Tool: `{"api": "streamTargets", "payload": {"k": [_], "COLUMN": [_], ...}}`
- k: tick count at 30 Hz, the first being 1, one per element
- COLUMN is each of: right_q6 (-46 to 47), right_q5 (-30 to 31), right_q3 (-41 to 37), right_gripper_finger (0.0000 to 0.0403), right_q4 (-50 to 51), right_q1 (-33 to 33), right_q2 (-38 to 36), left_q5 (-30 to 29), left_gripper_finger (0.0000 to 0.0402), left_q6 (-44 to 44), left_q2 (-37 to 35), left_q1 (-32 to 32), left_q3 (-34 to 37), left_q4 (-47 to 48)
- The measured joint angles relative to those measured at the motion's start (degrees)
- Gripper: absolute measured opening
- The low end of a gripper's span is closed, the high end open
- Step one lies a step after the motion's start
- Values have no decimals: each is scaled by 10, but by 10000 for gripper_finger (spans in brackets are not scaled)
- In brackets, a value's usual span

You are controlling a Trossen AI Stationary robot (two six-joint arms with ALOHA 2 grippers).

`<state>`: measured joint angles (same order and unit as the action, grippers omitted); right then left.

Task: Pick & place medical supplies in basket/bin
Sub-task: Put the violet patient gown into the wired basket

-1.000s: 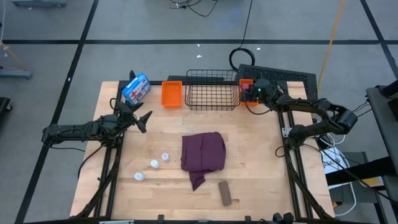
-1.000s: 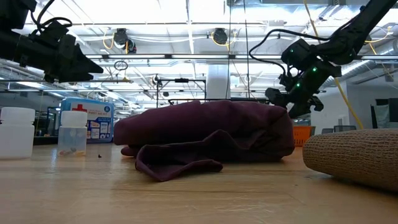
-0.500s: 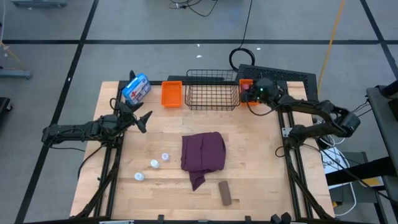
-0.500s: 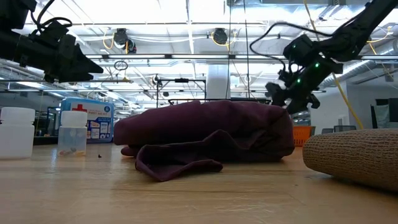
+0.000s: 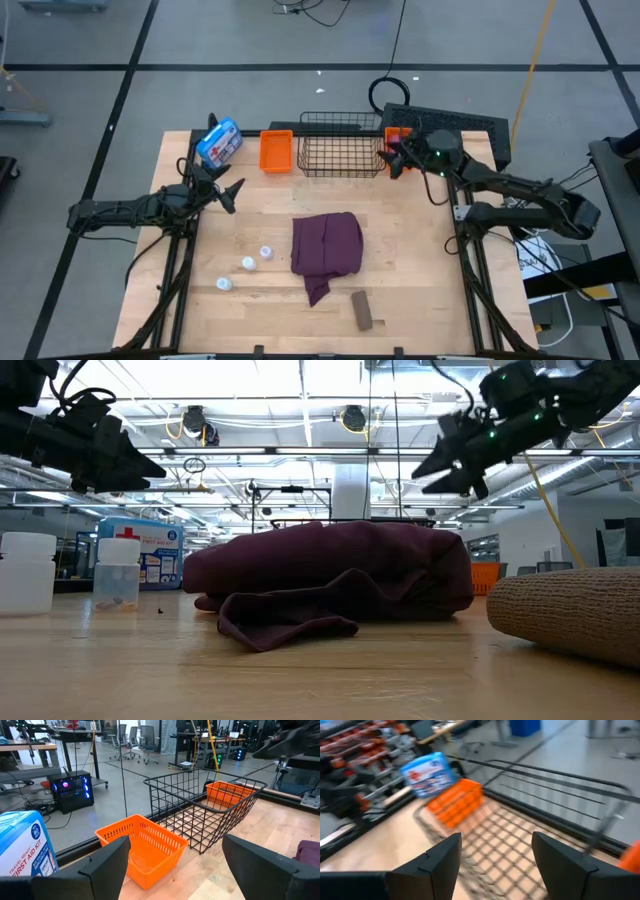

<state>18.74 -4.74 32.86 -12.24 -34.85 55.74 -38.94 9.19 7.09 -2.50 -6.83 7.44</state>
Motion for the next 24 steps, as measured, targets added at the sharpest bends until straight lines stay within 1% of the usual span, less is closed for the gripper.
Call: {"api": "streamTargets", "payload": {"k": [7, 13, 16, 20, 24], "right_q6": [-1, 4, 18, 25, 1], "right_q5": [1, 1, 1, 2, 1], "right_q3": [0, 0, 0, 0, 0], "right_gripper_finger": [227, 228, 227, 226, 227], "right_q4": [0, -3, -7, -52, -141], "right_q1": [101, 192, 239, 307, 385], "right_q2": [-10, 7, 28, 70, 119], "left_q5": [0, 0, 0, 0, 0], "left_gripper_finger": [324, 324, 324, 324, 324], "left_q6": [0, 0, 0, 0, 0], "left_q2": [0, 0, 0, 0, 0], "left_q1": [0, 0, 0, 0, 0], "left_q3": [0, 0, 0, 0, 0], "left_q4": [0, 0, 0, 0, 0]}}
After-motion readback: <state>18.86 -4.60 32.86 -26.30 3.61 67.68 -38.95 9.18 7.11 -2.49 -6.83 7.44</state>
